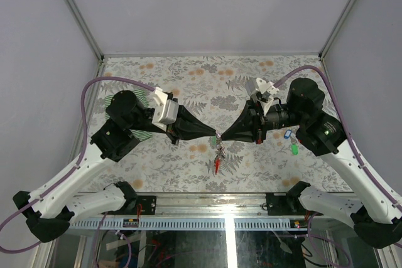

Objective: Put the keys on the keyring

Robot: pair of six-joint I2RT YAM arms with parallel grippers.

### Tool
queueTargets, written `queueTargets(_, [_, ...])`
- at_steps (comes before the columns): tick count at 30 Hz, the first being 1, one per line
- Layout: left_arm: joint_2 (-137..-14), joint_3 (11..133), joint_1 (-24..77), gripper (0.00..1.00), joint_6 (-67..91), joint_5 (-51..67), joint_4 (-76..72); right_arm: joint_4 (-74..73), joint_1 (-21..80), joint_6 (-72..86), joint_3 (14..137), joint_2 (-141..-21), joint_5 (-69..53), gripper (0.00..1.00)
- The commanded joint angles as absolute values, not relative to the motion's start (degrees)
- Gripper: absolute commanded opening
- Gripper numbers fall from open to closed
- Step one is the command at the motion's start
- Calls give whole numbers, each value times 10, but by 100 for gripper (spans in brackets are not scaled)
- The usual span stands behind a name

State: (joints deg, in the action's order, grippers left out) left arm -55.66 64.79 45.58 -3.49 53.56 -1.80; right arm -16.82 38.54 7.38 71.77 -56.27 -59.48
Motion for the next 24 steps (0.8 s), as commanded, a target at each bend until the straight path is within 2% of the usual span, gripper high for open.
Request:
queueTargets(1, [-547,665,453,0,-29,548,-49,-128,383,84,723,-560,-584,0])
queueTargets(12, [-548,662,452,0,-36,551,-34,-61,383,147,704,-549,-559,0])
queueTargets(24, [-541,660,453,0,-45,545,-22,-60,383,157,701,-536,-512,0])
